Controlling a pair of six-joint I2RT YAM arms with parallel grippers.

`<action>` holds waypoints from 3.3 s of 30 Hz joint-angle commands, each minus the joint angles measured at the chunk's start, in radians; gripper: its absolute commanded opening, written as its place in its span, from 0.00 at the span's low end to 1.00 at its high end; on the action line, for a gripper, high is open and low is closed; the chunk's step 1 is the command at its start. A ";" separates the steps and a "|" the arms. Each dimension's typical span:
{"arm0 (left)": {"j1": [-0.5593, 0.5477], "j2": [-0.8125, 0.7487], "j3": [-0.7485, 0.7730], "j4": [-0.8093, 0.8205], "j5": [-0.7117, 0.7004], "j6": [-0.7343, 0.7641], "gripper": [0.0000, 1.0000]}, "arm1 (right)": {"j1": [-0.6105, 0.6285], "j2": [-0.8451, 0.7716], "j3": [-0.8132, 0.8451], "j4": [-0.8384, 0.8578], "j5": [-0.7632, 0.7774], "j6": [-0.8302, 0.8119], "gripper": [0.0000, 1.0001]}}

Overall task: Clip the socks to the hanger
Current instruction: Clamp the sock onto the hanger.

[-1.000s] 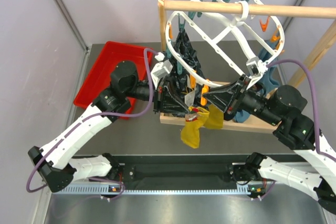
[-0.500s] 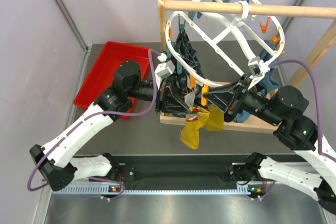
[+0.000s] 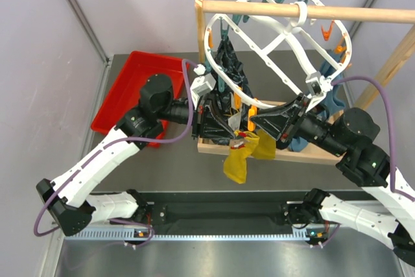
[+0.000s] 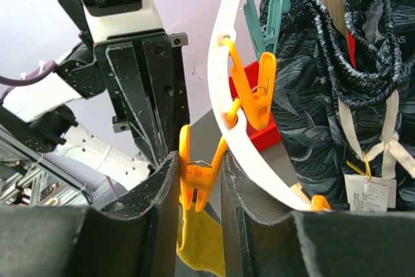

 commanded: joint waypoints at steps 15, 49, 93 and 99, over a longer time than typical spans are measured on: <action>-0.004 0.016 0.055 0.020 0.001 0.018 0.00 | 0.007 -0.003 -0.012 0.061 -0.150 0.043 0.00; -0.004 -0.018 0.054 0.054 -0.042 0.018 0.00 | 0.009 -0.040 -0.050 0.025 -0.139 0.028 0.00; -0.045 -0.009 0.002 0.134 -0.082 -0.034 0.00 | 0.007 -0.019 -0.029 0.029 -0.104 0.036 0.00; -0.047 -0.029 0.002 0.134 -0.121 -0.021 0.00 | 0.008 -0.020 -0.030 0.022 -0.110 0.036 0.00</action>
